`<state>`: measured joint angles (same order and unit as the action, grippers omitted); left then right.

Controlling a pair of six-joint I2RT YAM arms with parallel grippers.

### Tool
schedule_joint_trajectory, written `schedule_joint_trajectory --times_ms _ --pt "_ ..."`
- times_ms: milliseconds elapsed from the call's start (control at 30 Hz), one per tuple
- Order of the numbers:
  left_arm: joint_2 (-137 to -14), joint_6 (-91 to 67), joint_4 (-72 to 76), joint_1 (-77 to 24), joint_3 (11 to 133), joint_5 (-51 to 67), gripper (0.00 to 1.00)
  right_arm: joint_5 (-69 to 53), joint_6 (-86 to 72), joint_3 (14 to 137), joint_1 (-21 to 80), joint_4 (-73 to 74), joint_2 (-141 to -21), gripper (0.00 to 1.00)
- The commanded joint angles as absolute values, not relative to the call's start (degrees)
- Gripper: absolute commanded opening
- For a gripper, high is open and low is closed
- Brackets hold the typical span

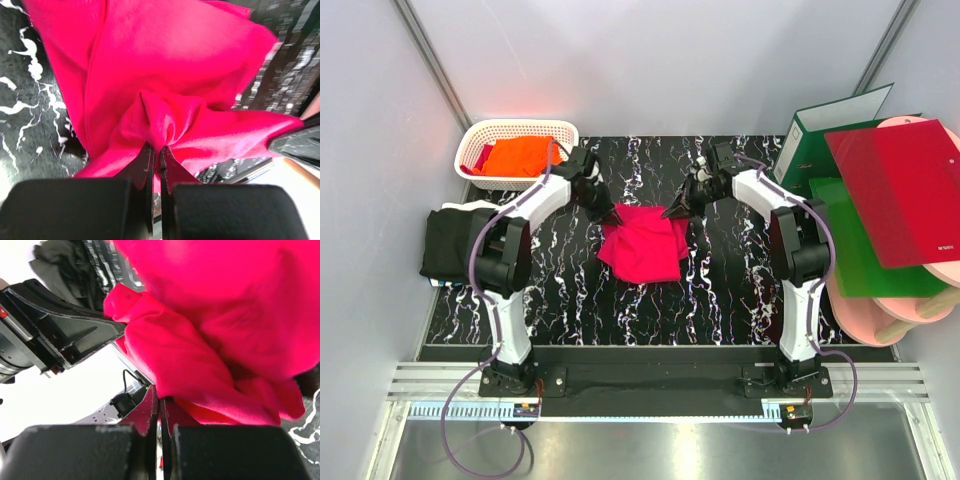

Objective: Fold and stack the t-shirts
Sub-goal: Smooth out wrinkles on the folded tshirt

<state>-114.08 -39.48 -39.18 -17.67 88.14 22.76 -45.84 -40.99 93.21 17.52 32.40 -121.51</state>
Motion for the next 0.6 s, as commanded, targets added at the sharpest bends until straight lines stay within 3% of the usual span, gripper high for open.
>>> schedule_joint_trajectory --times_ms 0,567 --pt "-107.67 -40.17 -36.65 -16.09 91.4 24.79 0.0 -44.13 -39.99 94.66 18.11 31.03 -114.17 0.0" --pt "-124.97 -44.73 -35.86 -15.12 107.39 31.11 0.0 -35.78 -39.29 107.13 17.67 29.88 -130.95 0.0"
